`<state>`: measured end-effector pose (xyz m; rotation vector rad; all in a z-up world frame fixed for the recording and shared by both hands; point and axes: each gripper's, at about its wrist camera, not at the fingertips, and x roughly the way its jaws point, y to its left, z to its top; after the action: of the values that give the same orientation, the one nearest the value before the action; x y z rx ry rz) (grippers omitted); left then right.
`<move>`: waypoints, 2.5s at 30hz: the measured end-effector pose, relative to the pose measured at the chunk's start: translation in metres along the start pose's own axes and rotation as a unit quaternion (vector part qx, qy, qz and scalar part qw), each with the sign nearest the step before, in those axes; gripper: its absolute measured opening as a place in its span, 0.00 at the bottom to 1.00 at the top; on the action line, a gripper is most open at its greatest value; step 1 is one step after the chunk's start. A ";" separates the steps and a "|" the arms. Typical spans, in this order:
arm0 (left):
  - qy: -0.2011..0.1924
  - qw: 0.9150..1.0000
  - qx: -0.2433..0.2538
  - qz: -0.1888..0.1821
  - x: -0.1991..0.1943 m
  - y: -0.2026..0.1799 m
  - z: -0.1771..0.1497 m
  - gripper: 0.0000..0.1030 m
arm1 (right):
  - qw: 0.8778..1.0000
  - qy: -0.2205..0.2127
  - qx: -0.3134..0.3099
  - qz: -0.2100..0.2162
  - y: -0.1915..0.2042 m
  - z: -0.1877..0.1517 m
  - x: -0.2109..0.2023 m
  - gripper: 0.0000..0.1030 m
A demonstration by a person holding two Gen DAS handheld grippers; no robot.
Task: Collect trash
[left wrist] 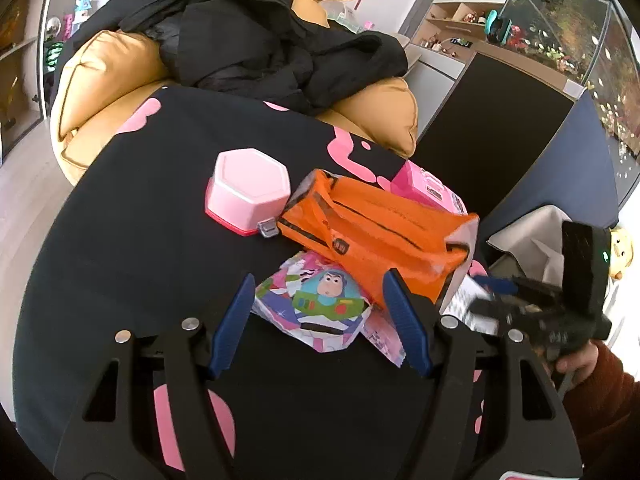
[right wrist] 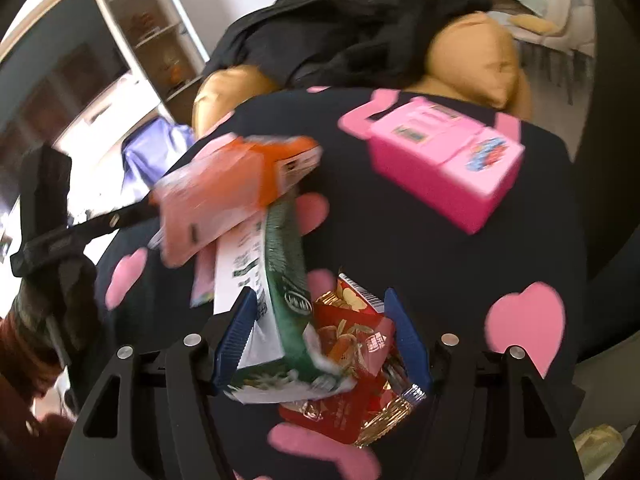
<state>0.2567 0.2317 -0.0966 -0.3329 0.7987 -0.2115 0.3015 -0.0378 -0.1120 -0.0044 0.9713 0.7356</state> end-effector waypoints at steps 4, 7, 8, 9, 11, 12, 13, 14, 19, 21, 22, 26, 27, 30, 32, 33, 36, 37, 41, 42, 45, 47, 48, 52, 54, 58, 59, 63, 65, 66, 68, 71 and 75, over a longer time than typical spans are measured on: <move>-0.004 1.000 -0.013 0.007 -0.008 0.007 -0.002 0.61 | 1.000 0.010 -0.024 -0.005 0.014 -0.009 -0.006 0.61; -0.002 1.000 -0.015 0.008 -0.012 0.008 -0.007 0.61 | 0.999 0.013 -0.046 -0.017 0.020 -0.015 -0.012 0.61; -0.001 1.000 -0.015 0.008 -0.013 0.007 -0.008 0.61 | 0.998 0.011 -0.052 -0.022 0.022 -0.017 -0.016 0.61; -0.001 1.000 -0.014 0.007 -0.014 0.006 -0.009 0.61 | 0.998 0.004 -0.057 -0.027 0.023 -0.019 -0.021 0.61; 0.000 1.000 -0.012 0.002 -0.017 0.002 -0.011 0.61 | 0.998 -0.011 -0.057 -0.038 0.020 -0.019 -0.029 0.61; 0.000 1.000 -0.013 -0.002 -0.018 0.000 -0.010 0.61 | 0.997 -0.023 -0.054 -0.048 0.017 -0.019 -0.035 0.61; -0.001 1.000 -0.017 -0.007 -0.018 -0.003 -0.007 0.61 | 0.997 -0.031 -0.049 -0.055 0.014 -0.018 -0.038 0.61; -0.004 1.000 -0.022 -0.013 -0.018 -0.005 -0.004 0.61 | 0.996 -0.041 -0.041 -0.063 0.010 -0.018 -0.043 0.61; -0.001 0.998 -0.067 -0.012 0.007 -0.006 0.017 0.61 | 0.991 -0.084 0.001 -0.100 -0.003 -0.019 -0.060 0.61; 0.011 0.995 -0.094 -0.015 0.022 -0.005 0.019 0.61 | 0.988 -0.093 0.005 -0.121 -0.004 -0.023 -0.064 0.61; 0.019 0.995 -0.101 -0.014 0.033 -0.007 0.020 0.61 | 0.987 -0.097 0.009 -0.130 -0.005 -0.025 -0.067 0.61; 0.031 0.997 -0.075 0.004 0.050 -0.022 0.020 0.36 | 0.987 -0.097 0.019 -0.126 -0.008 -0.031 -0.075 0.61; 0.032 0.997 -0.064 0.005 0.048 -0.027 0.021 0.21 | 0.987 -0.097 0.018 -0.124 -0.007 -0.032 -0.078 0.61; 0.007 0.999 -0.031 0.001 0.027 -0.036 0.026 0.09 | 0.987 -0.101 0.010 -0.124 -0.001 -0.031 -0.084 0.61; -0.017 1.000 -0.011 0.004 0.004 -0.039 0.028 0.08 | 0.988 -0.102 0.006 -0.114 0.006 -0.026 -0.083 0.61; -0.025 1.000 -0.006 0.005 -0.007 -0.039 0.028 0.07 | 0.990 -0.098 0.002 -0.103 0.012 -0.021 -0.079 0.61; -0.042 0.999 0.004 0.011 -0.040 -0.032 0.023 0.07 | 0.993 -0.083 -0.022 -0.086 0.032 -0.011 -0.066 0.61; -0.044 0.999 0.006 0.013 -0.049 -0.029 0.021 0.07 | 0.993 -0.066 -0.037 -0.087 0.042 -0.007 -0.056 0.61; -0.047 0.999 -0.001 0.023 -0.074 -0.013 0.004 0.09 | 0.995 -0.028 -0.047 -0.085 0.056 0.004 -0.024 0.61; -0.048 0.998 -0.003 0.027 -0.078 -0.009 -0.001 0.17 | 0.995 -0.028 -0.041 -0.088 0.058 0.006 -0.020 0.61; -0.046 0.998 -0.022 0.026 -0.082 0.005 -0.013 0.41 | 0.993 -0.072 -0.025 -0.091 0.068 0.012 -0.031 0.61; -0.042 0.998 -0.034 0.027 -0.081 0.015 -0.019 0.44 | 0.991 -0.093 -0.031 -0.096 0.074 0.016 -0.040 0.61; -0.041 0.998 -0.037 0.031 -0.079 0.018 -0.021 0.47 | 0.989 -0.100 -0.034 -0.104 0.078 0.023 -0.044 0.61; -0.030 0.997 -0.059 0.033 -0.065 0.028 -0.026 0.48 | 0.996 -0.064 -0.019 -0.067 0.081 0.062 -0.021 0.61; -0.029 0.997 -0.059 0.033 -0.061 0.029 -0.027 0.49 | 0.997 -0.021 -0.031 -0.065 0.088 0.078 0.012 0.61; -0.029 0.998 -0.046 0.041 -0.066 0.036 -0.032 0.53 | 0.976 0.003 -0.115 -0.183 0.101 0.085 0.047 0.61; -0.031 0.998 -0.040 0.043 -0.068 0.038 -0.032 0.53 | 0.975 -0.007 -0.114 -0.188 0.096 0.085 0.043 0.61; -0.037 0.998 -0.026 0.044 -0.072 0.046 -0.033 0.58 | 0.990 -0.026 -0.025 -0.137 0.048 0.086 0.013 0.61; -0.031 0.998 -0.033 0.039 -0.064 0.048 -0.030 0.58 | 0.992 -0.028 0.030 -0.117 0.019 0.083 0.005 0.61; -0.028 0.998 -0.036 0.037 -0.060 0.048 -0.028 0.58 | 0.993 -0.025 0.056 -0.104 0.006 0.080 0.005 0.61; -0.022 0.999 -0.036 0.033 -0.052 0.045 -0.025 0.58 | 0.993 -0.015 0.092 -0.077 -0.010 0.076 0.013 0.61; -0.016 0.999 -0.026 0.030 -0.046 0.037 -0.021 0.58 | 0.992 0.008 0.122 -0.041 -0.019 0.069 0.034 0.61; -0.012 0.999 -0.022 0.037 -0.044 0.035 -0.020 0.58 | 0.991 0.030 0.128 0.003 -0.013 0.062 0.058 0.54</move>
<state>0.2143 0.2735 -0.0930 -0.3460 0.7910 -0.1213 0.3753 0.0047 -0.1230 0.2021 1.1179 0.6146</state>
